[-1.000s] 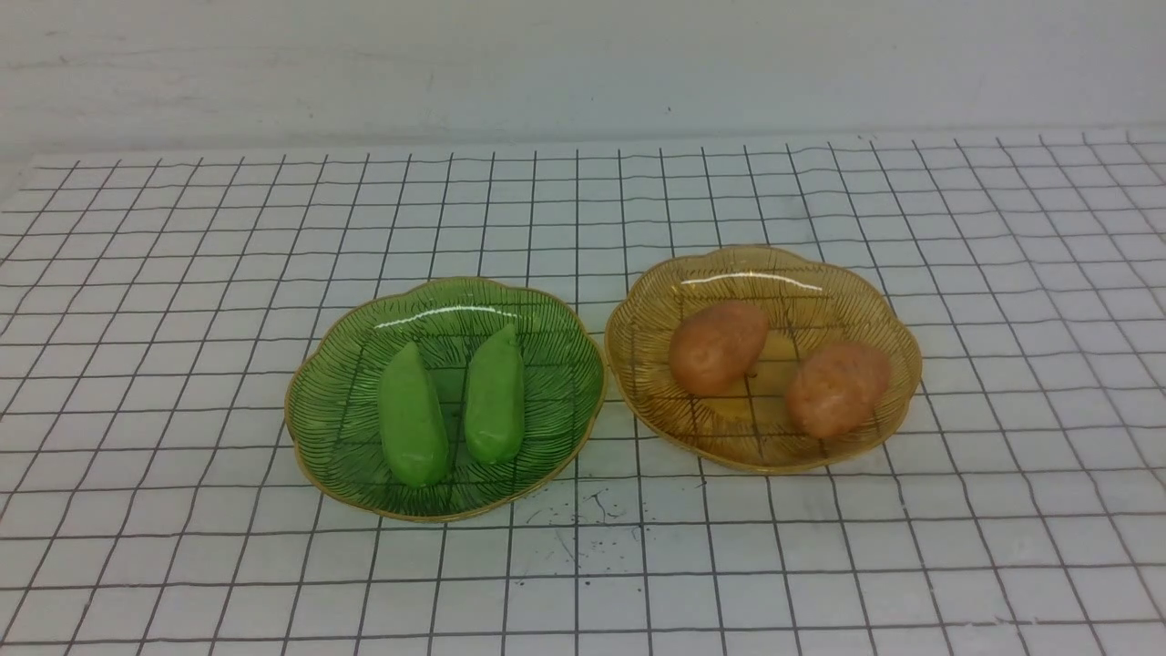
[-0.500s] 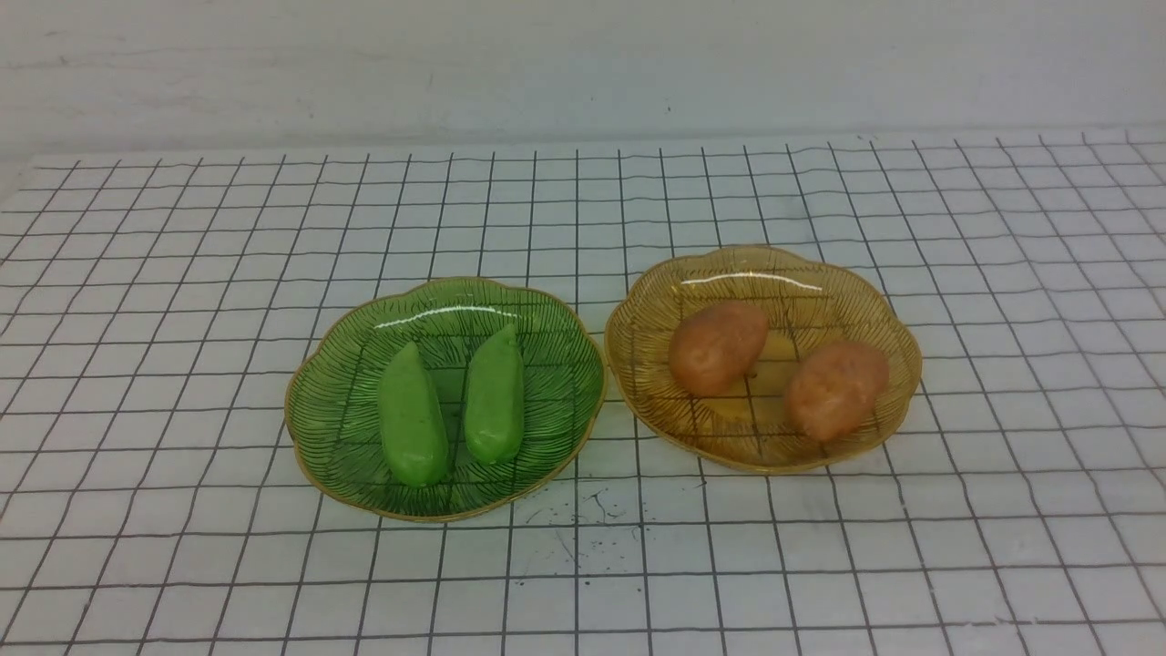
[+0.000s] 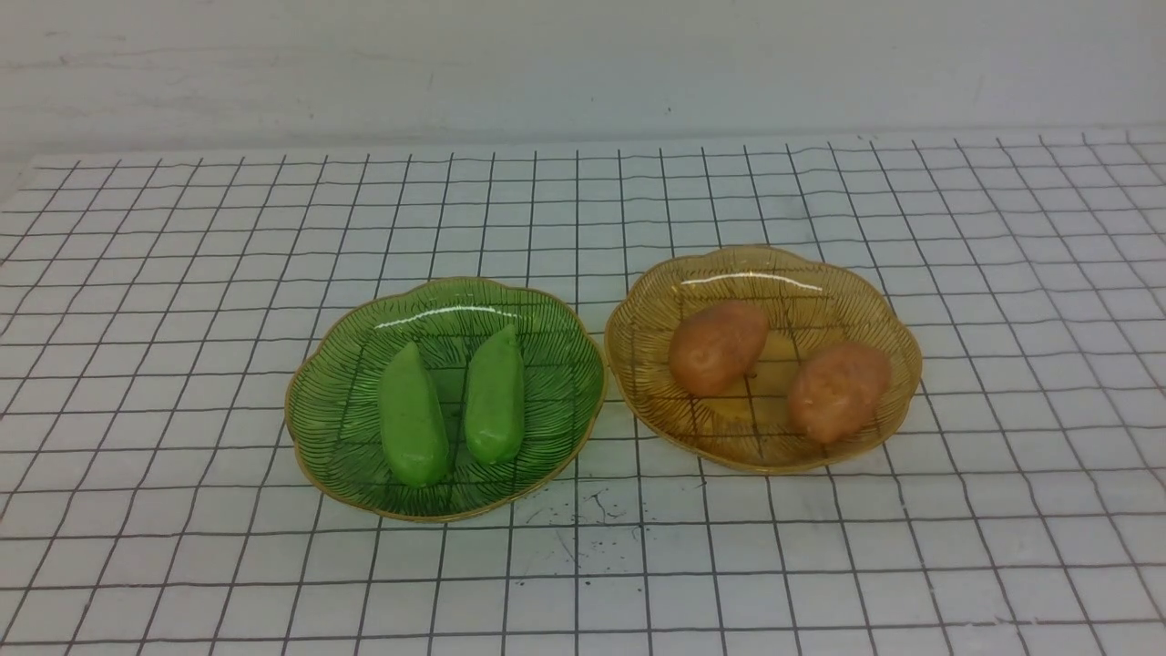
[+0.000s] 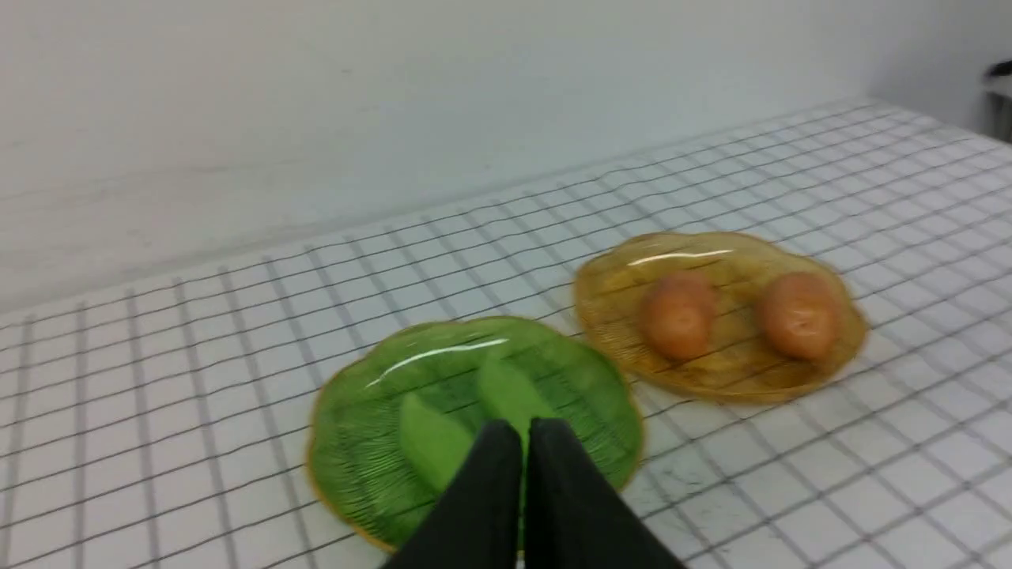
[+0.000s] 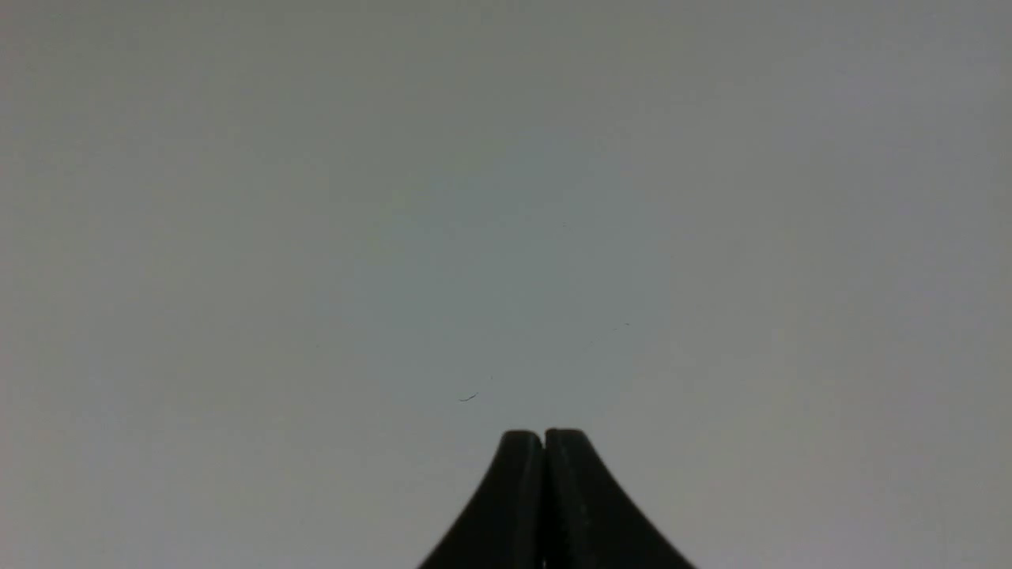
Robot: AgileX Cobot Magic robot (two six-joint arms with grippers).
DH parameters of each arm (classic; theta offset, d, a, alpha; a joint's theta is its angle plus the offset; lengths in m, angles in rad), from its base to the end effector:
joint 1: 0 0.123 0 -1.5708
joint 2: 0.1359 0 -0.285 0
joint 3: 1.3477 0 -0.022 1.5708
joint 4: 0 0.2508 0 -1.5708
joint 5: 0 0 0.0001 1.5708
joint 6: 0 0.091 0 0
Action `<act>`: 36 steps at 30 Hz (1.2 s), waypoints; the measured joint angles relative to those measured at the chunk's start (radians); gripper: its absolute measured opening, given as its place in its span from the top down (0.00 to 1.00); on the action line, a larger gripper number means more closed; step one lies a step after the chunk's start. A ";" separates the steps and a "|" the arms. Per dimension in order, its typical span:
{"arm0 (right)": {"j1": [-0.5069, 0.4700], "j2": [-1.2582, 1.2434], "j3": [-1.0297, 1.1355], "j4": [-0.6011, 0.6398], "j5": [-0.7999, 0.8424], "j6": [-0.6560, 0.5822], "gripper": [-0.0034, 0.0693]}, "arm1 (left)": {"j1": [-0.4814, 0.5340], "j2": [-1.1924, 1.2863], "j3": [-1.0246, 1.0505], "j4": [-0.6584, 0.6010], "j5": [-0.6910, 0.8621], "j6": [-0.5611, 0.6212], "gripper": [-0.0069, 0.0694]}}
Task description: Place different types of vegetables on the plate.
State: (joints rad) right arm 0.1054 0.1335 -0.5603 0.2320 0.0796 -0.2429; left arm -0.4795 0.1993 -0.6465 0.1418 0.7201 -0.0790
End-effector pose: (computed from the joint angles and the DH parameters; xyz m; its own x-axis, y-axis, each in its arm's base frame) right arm 0.0151 0.0033 0.3797 0.4218 0.0330 -0.9061 -0.1168 0.9930 -0.0183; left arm 0.0257 -0.0038 0.3470 -0.1488 0.1087 -0.9829 0.3823 0.9230 0.0442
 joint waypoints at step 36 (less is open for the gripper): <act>0.000 0.000 0.000 0.000 0.011 0.000 0.97 | 0.444 -0.210 0.674 -0.071 -0.339 0.069 0.92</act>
State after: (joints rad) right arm 0.1054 0.1335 -0.5603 0.2320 0.0906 -0.2429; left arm -0.0353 -0.0105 0.0278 0.0713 0.3815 -0.0098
